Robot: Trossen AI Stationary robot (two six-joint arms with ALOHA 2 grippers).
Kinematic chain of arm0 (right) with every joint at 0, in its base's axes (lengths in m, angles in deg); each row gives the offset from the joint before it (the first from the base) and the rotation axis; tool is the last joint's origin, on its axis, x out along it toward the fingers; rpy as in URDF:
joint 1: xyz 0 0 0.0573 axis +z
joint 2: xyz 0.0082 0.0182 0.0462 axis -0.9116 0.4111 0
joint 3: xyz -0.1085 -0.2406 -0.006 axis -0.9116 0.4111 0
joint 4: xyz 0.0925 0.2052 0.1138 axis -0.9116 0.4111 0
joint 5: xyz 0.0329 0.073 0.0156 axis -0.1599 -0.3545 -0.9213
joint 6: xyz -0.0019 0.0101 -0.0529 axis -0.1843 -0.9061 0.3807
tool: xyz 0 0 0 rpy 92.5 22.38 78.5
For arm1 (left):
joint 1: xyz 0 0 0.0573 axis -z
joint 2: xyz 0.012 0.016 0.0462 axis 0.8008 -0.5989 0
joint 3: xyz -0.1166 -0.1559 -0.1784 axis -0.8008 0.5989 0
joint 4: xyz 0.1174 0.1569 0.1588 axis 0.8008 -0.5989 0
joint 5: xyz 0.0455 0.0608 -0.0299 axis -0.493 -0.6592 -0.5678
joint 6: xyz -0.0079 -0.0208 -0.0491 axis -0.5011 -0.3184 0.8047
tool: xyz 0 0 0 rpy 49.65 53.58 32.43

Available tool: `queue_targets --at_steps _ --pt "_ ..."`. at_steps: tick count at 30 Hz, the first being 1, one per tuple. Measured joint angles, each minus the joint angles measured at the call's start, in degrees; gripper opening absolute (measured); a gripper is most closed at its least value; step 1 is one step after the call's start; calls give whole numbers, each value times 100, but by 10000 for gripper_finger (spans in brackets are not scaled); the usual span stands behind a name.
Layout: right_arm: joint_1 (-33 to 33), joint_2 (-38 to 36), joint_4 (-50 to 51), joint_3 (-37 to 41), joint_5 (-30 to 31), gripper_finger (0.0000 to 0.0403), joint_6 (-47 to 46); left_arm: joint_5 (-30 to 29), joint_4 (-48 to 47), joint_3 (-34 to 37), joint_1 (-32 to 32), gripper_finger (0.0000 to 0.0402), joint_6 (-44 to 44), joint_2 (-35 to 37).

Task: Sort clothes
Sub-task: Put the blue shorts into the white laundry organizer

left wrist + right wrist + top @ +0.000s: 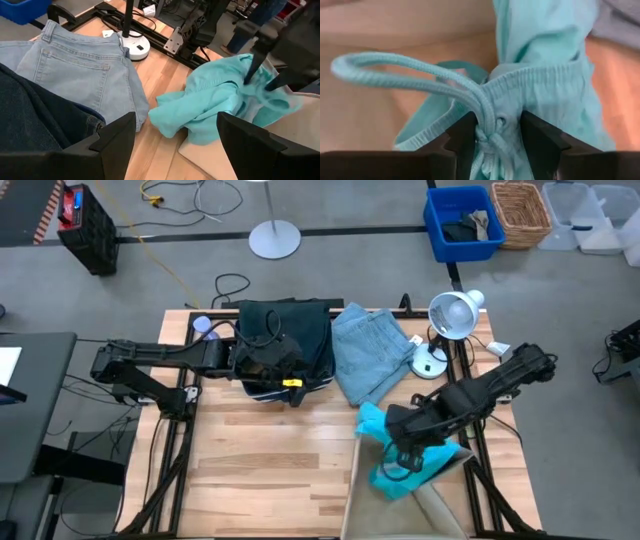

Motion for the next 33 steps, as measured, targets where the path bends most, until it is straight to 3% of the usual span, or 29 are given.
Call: queue_targets --at_steps 6,12,22,33 --pt "-43 383 -76 0 158 105 420 -59 -2 2 0 271 186 0" --pt "81 157 -136 -119 165 37 492 -98 -4 2 0 271 318 0" --pt "273 -702 -377 -332 190 27 780 -421 -2 2 0 271 396 0" --pt "1040 -1436 -2520 -332 -814 6 951 -525 -63 2 0 271 529 0"
